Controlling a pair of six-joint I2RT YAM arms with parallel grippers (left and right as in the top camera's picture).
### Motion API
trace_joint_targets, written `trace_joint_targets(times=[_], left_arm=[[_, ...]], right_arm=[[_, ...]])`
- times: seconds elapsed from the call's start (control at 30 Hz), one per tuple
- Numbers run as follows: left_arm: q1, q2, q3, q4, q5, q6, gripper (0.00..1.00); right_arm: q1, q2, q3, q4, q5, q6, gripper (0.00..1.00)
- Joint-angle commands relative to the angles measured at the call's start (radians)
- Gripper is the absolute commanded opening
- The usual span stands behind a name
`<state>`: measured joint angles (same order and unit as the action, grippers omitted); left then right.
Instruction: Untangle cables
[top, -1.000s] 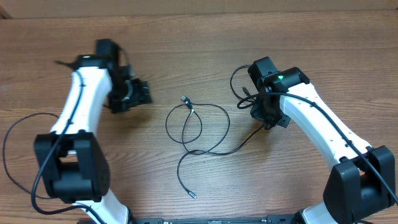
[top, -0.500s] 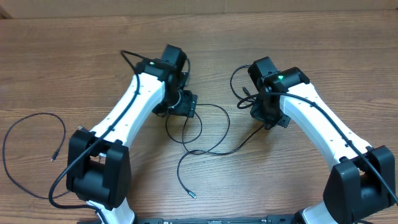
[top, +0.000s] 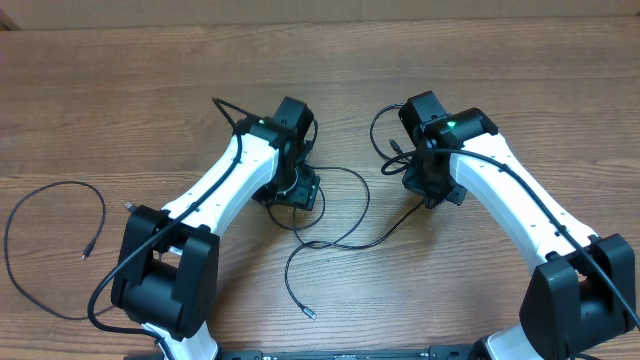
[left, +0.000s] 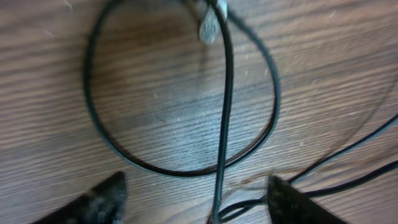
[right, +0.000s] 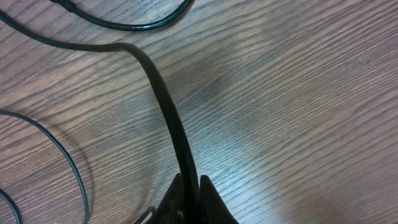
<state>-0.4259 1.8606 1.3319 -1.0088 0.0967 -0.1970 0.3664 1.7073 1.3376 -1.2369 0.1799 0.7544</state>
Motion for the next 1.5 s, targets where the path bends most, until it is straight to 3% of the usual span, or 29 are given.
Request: trace_joint_targets(times=[0.0,0.1,0.17,0.2,0.43,0.57,0.63,0.8,1.0,1.2,1.47], left_arm=[[-0.002,-0.017,-0.057,0.032,0.064,0.013,0.61],[-0.002,-0.017,-0.063,0.043,0.088,0.013,0.46],[-0.002,-0.017,-0.063,0.045,0.087,0.013,0.11],[-0.002,-0.017,-0.063,0.043,0.087,0.014,0.04],[0.035,-0.033,0.028,-0.031,-0.037,0.013,0.04],[0.095,-0.063,0.182,-0.150,-0.261,-0.010,0.04],[0.162,-0.090,0.319,-0.237,-0.441,-0.058,0.04],[0.310,-0.131,0.518,-0.326,-0.577,-0.089,0.04],[0.536,-0.183,0.658,-0.350,-0.604,-0.096,0.04],[0.703,-0.225,0.680,-0.349,-0.602,-0.100,0.04],[0.782,-0.227,0.680,-0.355,-0.549,-0.144,0.04]], right_arm=[[-0.003,0.001,0.008,0.005,-0.001,-0.004,0.04],[-0.003,0.001,0.008,0.005,-0.001,-0.004,0.04],[-0.003,0.001,0.008,0.004,-0.001,-0.004,0.04],[-0.003,0.001,0.008,0.004,-0.001,-0.005,0.04],[-0.003,0.001,0.008,0.004,-0.001,-0.005,0.04],[-0.003,0.001,0.008,0.003,-0.001,-0.005,0.04],[-0.003,0.001,0.008,0.003,-0.001,-0.005,0.04],[-0.003,0.001,0.008,0.001,-0.001,-0.005,0.04],[-0.003,0.001,0.008,0.001,0.000,-0.005,0.04],[-0.003,0.001,0.008,0.002,0.000,-0.005,0.04],[-0.003,0.001,0.008,0.004,-0.001,-0.004,0.04]])
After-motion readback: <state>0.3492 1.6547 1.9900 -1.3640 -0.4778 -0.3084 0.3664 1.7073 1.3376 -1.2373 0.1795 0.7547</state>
